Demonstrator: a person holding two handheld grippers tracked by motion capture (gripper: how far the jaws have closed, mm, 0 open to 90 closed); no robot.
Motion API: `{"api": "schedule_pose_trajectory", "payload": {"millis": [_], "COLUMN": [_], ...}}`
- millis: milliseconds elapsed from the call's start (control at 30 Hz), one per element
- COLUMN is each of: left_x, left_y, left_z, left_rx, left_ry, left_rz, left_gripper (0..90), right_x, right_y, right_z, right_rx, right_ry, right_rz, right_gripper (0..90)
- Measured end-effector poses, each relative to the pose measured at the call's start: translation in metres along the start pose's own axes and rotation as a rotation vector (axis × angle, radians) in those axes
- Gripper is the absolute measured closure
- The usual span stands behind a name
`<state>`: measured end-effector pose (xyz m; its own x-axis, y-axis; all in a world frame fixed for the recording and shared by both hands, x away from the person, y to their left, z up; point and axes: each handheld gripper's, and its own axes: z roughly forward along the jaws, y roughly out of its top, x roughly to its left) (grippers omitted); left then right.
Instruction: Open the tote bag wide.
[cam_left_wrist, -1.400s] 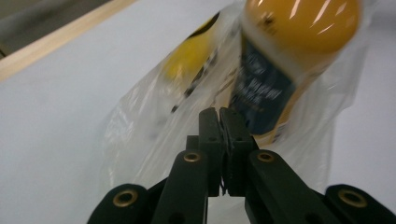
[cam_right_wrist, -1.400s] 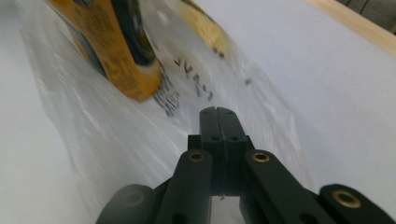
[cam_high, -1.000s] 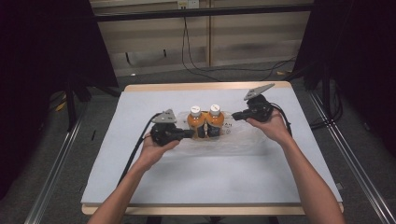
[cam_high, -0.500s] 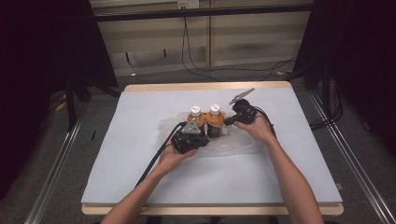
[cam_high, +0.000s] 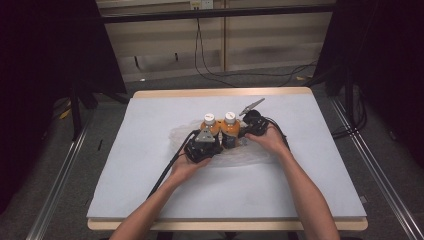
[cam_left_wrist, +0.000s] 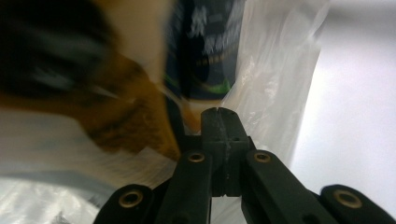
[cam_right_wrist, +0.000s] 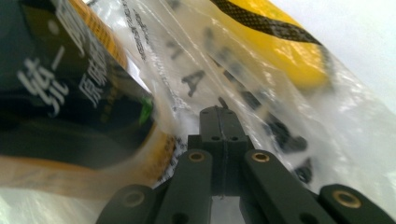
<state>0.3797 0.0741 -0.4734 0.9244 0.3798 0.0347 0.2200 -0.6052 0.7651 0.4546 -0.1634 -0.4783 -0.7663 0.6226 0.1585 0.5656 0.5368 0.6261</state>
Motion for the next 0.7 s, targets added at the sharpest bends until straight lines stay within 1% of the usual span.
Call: {"api": "schedule_pose_trajectory", "payload": {"millis": [33,67,100,133,167,200,233,267,300,400,433,467,500,533,567,600,633,667,700], "left_x": [-0.002,-0.003,-0.004,-0.006,-0.009,-0.011,-0.012,-0.011,-0.011,-0.012,-0.013,-0.014,-0.014,-0.015,-0.016,-0.017,-0.018,-0.018,-0.019], "left_y": [0.000,-0.001,-0.001,-0.001,-0.003,-0.005,-0.006,-0.007,-0.007,-0.008,-0.008,-0.009,-0.009,-0.010,-0.010,-0.010,-0.010,-0.010,-0.011], "left_z": [0.001,0.002,0.002,0.003,0.005,0.007,0.008,0.007,0.007,0.006,0.005,0.004,0.003,0.002,0.002,0.000,0.000,0.000,-0.002], "left_rx": [0.005,0.006,0.024,0.039,0.059,0.070,0.066,0.058,0.065,0.068,0.066,0.077,0.078,0.078,0.074,0.086,0.087,0.085,0.101], "left_ry": [0.004,-0.004,-0.001,-0.006,-0.015,-0.017,-0.011,-0.020,-0.020,-0.038,-0.040,-0.041,-0.047,-0.048,-0.054,-0.057,-0.057,-0.061,-0.073], "left_rz": [0.013,0.015,0.019,0.030,0.039,0.046,0.038,0.034,0.037,0.035,0.034,0.037,0.047,0.045,0.044,0.056,0.055,0.057,0.070], "left_gripper": [90.0,90.0,90.0,90.0,90.0,90.0,90.0,90.0,90.0,90.0,90.0,90.0,90.0,90.0,90.0,90.0,90.0,90.0,90.0], "right_x": [0.000,0.000,0.000,0.000,-0.001,0.000,-0.001,-0.001,-0.003,-0.005,-0.005,-0.007,-0.007,-0.007,-0.007,-0.008,-0.008,-0.009,-0.009], "right_y": [0.000,0.001,0.001,0.002,0.003,0.004,0.004,0.005,0.005,0.007,0.007,0.008,0.009,0.010,0.012,0.014,0.015,0.016,0.017], "right_z": [0.001,0.001,0.001,0.001,0.002,0.002,0.003,0.003,0.005,0.006,0.006,0.007,0.008,0.008,0.009,0.010,0.011,0.011,0.011], "right_rx": [-0.004,-0.002,0.001,0.002,0.002,0.004,0.004,0.006,-0.008,-0.013,-0.010,-0.013,-0.009,-0.008,-0.004,0.001,0.007,0.008,0.011], "right_ry": [0.001,0.003,0.001,-0.003,-0.007,-0.011,-0.013,-0.011,-0.011,-0.012,-0.011,-0.014,-0.020,-0.023,-0.025,-0.029,-0.030,-0.031,-0.031], "right_rz": [-0.005,-0.004,0.006,0.010,0.000,0.018,0.020,0.024,0.024,0.035,0.045,0.030,0.045,0.045,0.063,0.068,0.080,0.076,0.084], "right_gripper": [90.0,90.0,90.0,90.0,90.0,90.0,90.0,90.0,90.0,90.0,90.0,90.0,90.0,90.0,90.0,90.0,90.0,90.0,90.0]}}
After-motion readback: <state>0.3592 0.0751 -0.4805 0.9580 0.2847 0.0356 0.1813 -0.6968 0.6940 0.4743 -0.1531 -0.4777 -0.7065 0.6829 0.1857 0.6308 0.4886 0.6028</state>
